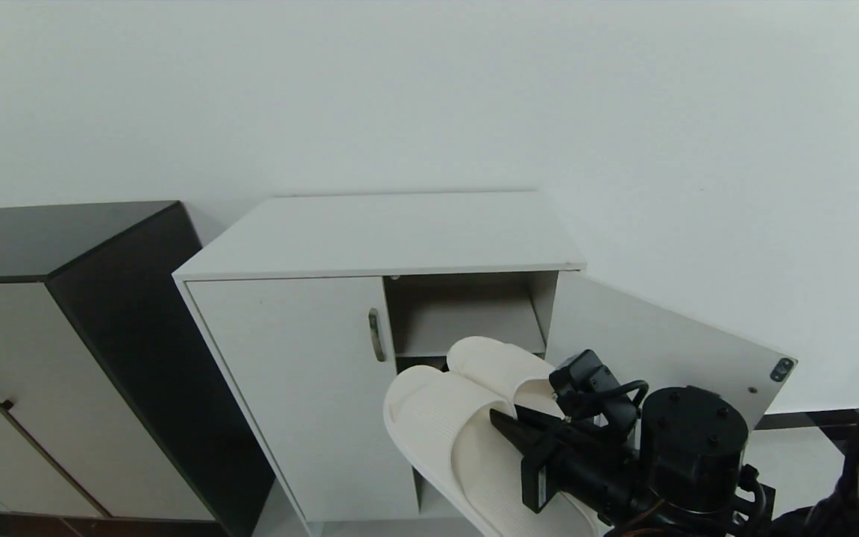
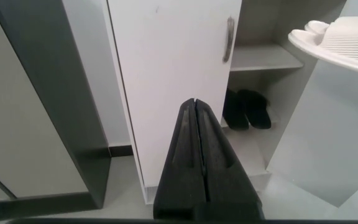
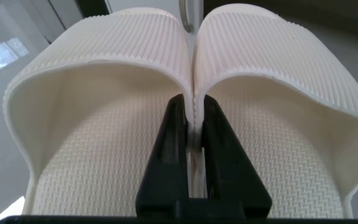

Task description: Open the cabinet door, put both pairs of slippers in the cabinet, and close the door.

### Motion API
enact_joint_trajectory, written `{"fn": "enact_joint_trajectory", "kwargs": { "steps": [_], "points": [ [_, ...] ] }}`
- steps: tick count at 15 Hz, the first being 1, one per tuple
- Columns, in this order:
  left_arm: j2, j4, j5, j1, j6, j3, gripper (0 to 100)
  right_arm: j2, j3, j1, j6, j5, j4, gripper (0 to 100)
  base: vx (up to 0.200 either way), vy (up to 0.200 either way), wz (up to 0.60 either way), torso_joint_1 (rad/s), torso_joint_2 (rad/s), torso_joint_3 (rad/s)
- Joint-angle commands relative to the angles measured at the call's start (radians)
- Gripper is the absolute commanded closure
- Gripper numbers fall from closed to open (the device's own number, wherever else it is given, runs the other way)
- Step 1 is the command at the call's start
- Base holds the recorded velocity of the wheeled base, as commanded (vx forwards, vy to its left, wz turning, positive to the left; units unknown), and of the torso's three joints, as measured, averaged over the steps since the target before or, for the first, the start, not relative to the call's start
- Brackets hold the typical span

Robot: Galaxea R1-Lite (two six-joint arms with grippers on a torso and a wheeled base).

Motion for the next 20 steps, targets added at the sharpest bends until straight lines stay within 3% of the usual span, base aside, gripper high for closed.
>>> {"fn": "enact_joint_trajectory", "kwargs": {
  "steps": [1, 4, 10, 16, 17, 19, 20],
  "points": [
    [0.000, 0.000, 0.000, 0.000, -0.001, 0.000, 100, 0.040, 0.018, 0.001, 0.000, 0.001, -0.049, 100, 0.000, 0.000, 0.00, -0.207, 0.52, 0.315],
    [0.000, 0.000, 0.000, 0.000, -0.001, 0.000, 100, 0.074, 0.054, -0.004, -0.024, 0.033, -0.151, 100, 0.000, 0.000, 0.00, -0.189, 0.50, 0.312],
    [0.000, 0.000, 0.000, 0.000, -0.001, 0.000, 100, 0.104, 0.090, -0.013, -0.090, 0.036, -0.220, 100, 0.000, 0.000, 0.00, -0.158, 0.48, 0.326],
    [0.000, 0.000, 0.002, 0.000, -0.001, 0.000, 100, 0.158, 0.078, -0.027, -0.187, 0.019, -0.220, 100, 0.000, 0.000, 0.00, -0.065, 0.27, 0.189],
    [0.000, 0.000, 0.002, 0.000, -0.001, 0.000, 100, 0.157, 0.003, -0.005, -0.181, -0.064, -0.198, 100, 0.000, 0.000, 0.00, 0.000, 0.00, 0.000],
    [0.000, 0.000, 0.000, 0.000, -0.001, 0.000, 100, 0.129, -0.207, 0.061, -0.098, -0.365, 0.078, 100, 0.000, 0.000, 0.00, 0.000, 0.00, 0.000],
    [0.000, 0.000, 0.000, 0.000, -0.001, 0.000, 100, 0.123, -0.238, 0.075, -0.076, -0.403, 0.132, 100, 0.000, 0.000, 0.00, 0.000, 0.00, 0.000]
  ]
}}
